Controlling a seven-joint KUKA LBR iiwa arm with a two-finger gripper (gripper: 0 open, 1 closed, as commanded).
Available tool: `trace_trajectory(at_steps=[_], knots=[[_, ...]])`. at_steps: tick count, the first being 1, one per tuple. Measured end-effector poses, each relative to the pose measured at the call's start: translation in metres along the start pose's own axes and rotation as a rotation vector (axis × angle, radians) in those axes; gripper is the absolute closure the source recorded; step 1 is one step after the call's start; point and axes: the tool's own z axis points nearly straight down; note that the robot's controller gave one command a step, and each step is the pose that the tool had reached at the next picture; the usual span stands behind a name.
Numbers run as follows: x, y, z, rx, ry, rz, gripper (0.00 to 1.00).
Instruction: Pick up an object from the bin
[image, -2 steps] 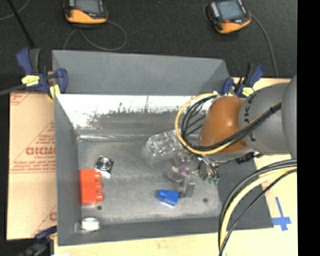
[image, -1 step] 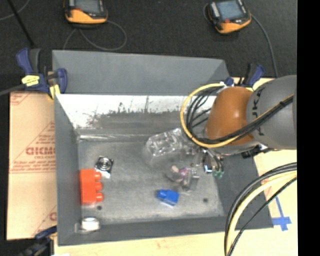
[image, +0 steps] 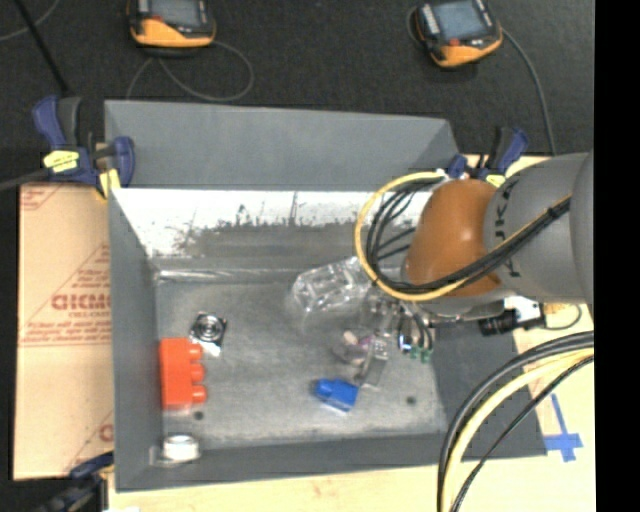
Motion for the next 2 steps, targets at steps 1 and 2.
trace_trajectory(at_steps=[1,2], knots=[[0.0020,-0.0055,0.0304,0.001,0.001,0.127,0.00],[0.0010,-0.0065,0.0299,0.002,-0.001,0.124,0.00]])
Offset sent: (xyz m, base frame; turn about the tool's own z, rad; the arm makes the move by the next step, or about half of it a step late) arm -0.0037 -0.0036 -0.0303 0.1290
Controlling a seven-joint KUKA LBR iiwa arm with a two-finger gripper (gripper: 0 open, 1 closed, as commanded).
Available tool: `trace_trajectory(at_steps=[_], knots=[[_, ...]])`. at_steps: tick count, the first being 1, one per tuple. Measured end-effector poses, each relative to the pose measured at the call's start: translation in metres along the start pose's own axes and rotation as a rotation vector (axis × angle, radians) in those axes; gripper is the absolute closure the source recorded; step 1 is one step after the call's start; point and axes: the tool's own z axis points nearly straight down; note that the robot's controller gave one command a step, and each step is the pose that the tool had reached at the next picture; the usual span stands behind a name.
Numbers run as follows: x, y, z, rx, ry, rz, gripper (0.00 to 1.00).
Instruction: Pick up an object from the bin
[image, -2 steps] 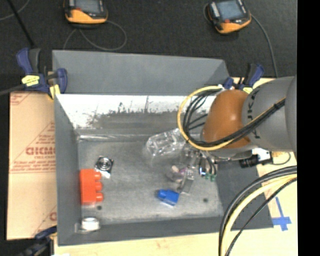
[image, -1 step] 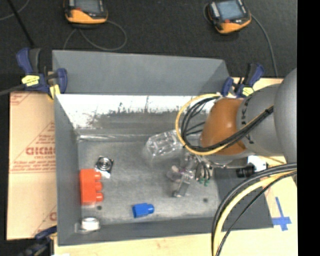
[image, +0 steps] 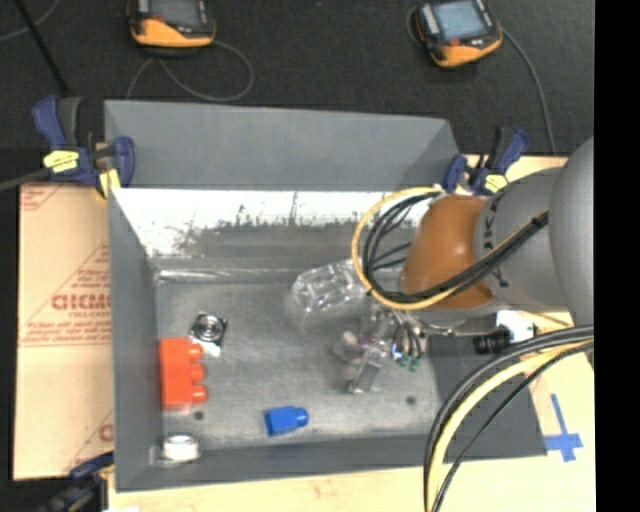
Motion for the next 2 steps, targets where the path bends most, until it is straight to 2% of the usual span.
trace_trajectory(at_steps=[1,2], knots=[[0.000,0.000,0.000,0.000,0.000,-0.002,1.00],[-0.003,0.000,-0.070,-0.003,-0.007,-0.009,1.00]])
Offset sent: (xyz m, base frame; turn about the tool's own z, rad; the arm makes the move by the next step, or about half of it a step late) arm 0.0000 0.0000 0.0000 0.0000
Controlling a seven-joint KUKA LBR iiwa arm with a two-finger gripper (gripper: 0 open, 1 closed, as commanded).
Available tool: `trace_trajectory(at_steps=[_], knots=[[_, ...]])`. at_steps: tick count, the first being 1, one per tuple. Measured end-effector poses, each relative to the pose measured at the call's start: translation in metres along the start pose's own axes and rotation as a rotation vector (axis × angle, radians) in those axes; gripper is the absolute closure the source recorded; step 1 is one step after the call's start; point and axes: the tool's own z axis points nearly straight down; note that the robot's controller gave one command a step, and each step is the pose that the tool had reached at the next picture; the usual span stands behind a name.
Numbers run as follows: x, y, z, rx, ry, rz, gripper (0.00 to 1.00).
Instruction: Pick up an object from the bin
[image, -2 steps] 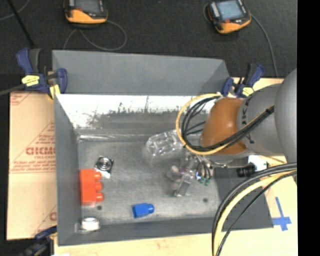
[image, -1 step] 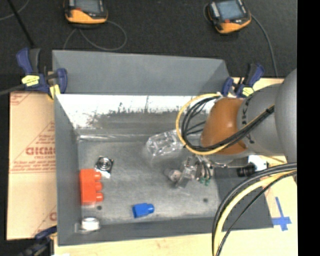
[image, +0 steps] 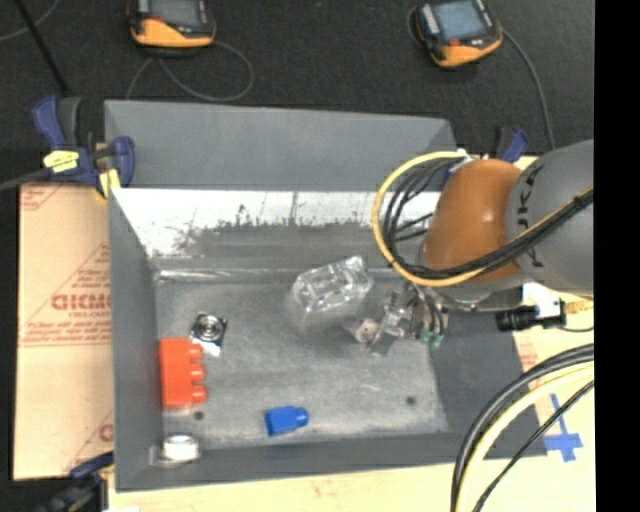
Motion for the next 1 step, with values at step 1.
trace_trajectory(at_steps=[1], knots=[[-0.0024,0.0000,-0.0321,0.000,0.001,-0.006,1.00]])
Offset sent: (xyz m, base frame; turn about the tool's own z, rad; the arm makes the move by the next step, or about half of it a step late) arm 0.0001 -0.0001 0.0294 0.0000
